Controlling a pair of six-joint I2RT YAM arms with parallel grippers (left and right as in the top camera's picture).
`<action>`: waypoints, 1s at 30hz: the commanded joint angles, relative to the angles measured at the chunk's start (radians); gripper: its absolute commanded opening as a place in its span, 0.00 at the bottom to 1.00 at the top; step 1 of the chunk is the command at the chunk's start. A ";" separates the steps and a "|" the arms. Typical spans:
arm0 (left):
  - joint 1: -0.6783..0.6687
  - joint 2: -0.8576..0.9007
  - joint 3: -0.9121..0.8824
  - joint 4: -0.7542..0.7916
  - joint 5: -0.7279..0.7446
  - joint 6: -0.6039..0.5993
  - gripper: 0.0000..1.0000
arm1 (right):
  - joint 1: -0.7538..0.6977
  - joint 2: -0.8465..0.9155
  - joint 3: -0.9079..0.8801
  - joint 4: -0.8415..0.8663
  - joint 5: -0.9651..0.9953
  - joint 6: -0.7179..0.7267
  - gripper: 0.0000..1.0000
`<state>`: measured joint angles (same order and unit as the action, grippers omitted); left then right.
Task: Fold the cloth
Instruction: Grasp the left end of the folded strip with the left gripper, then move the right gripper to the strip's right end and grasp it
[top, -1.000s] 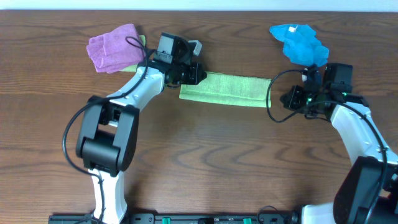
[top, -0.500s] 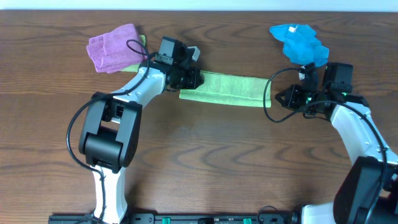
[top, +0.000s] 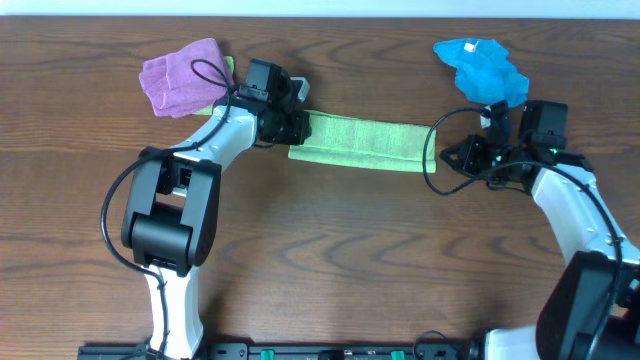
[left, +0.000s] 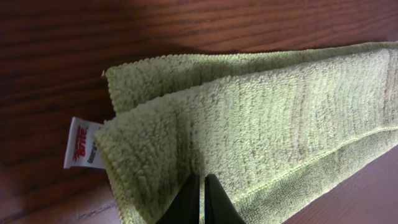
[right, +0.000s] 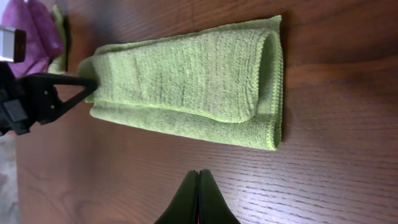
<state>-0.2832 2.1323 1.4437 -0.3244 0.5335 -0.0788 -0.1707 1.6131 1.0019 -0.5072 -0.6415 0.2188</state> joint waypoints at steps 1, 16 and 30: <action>0.000 0.016 -0.001 0.016 -0.008 0.031 0.06 | -0.005 -0.013 -0.003 0.005 -0.045 0.012 0.01; -0.018 0.054 -0.001 0.031 -0.043 0.023 0.06 | -0.005 -0.072 -0.003 -0.034 0.045 -0.010 0.01; -0.019 0.054 -0.001 0.034 -0.043 0.023 0.06 | -0.156 -0.056 -0.122 0.057 0.001 0.000 0.99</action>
<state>-0.3004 2.1735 1.4437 -0.2886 0.5072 -0.0704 -0.2497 1.5578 0.9390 -0.5148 -0.4854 0.1989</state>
